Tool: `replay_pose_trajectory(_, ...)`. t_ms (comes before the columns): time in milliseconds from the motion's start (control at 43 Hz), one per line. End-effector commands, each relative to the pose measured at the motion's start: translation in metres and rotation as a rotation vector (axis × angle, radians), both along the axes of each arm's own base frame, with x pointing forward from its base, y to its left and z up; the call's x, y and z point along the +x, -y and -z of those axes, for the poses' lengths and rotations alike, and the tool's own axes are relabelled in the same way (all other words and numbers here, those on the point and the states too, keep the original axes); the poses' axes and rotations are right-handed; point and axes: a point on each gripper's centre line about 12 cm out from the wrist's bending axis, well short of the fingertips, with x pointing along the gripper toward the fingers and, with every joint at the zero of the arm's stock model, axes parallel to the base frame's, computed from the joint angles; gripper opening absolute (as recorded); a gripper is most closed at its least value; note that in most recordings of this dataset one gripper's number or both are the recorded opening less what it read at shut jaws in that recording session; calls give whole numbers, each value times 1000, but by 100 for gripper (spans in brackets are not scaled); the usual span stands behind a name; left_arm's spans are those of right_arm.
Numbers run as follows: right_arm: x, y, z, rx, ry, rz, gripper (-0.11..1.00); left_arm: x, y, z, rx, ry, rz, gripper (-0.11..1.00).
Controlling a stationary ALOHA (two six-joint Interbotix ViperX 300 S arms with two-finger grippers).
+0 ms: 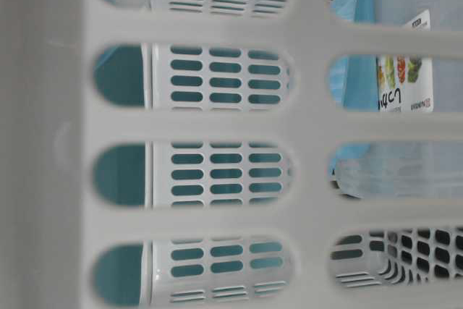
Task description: Pick up the hand brush from the shopping basket with the left arm.
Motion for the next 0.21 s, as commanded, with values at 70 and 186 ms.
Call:
replay_pose_trajectory(70,1,0,-3,5,6,1,77,-2,1,-7,0,22,4,25)
replay_pose_trajectory(186,1,0,-3,5,8,1,77,-2,0,-1,1,10,2,25)
